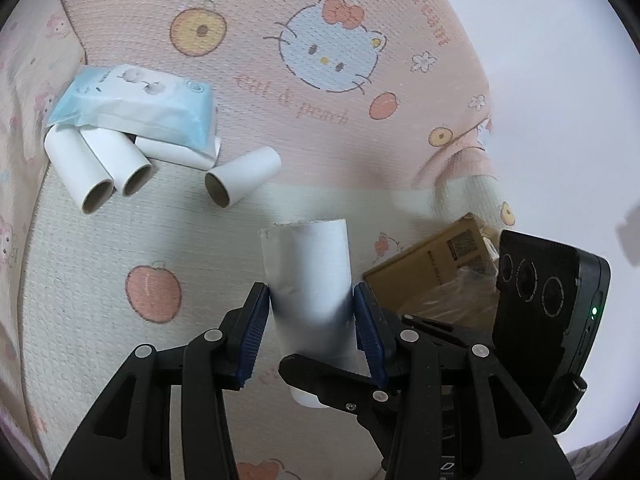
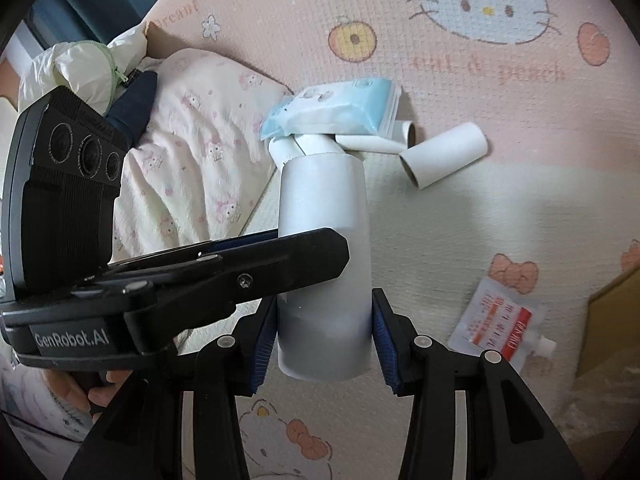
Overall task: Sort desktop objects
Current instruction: 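Lift the tube with both grippers and carry it over the box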
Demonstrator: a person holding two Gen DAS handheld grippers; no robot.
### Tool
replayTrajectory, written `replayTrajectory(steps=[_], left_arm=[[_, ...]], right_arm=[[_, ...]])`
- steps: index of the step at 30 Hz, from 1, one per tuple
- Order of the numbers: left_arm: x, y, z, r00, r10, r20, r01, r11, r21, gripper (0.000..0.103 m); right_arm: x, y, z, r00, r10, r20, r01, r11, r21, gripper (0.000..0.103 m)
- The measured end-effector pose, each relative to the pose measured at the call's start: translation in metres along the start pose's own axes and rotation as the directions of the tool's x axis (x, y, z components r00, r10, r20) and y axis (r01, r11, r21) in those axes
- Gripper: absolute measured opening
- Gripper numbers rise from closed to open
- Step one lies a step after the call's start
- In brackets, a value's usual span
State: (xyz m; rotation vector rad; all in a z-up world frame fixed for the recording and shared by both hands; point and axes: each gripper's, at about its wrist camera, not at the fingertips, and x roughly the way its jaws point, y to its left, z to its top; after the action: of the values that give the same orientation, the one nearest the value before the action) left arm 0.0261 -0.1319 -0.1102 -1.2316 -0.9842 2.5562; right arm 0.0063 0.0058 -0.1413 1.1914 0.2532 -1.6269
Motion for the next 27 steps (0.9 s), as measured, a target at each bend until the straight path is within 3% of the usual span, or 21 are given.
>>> replayTrajectory(steps=[14,19,27], left_arm=[[-0.014,-0.041,-0.008,0.999,-0.022,-0.033,0.023,0.998,0.052,0.048],[-0.002,-0.044,-0.020,0.993,-0.063,-0.096,0.065,0.998,0.015,0.048],[0.002,-0.073,-0.029,0.998,-0.029,-0.049,0.034,0.996,0.088,0.048]], right_arm=[[-0.044,0.002,-0.015,0.998,-0.056,0.040,0.059,0.997,-0.055,0.042],[-0.051,-0.003,-0.021,0.995,-0.078,0.060,0.081,0.996,-0.048,0.042],[-0.070,-0.016,-0.029,0.988,-0.116,0.101,0.118,0.993,-0.009,0.042]])
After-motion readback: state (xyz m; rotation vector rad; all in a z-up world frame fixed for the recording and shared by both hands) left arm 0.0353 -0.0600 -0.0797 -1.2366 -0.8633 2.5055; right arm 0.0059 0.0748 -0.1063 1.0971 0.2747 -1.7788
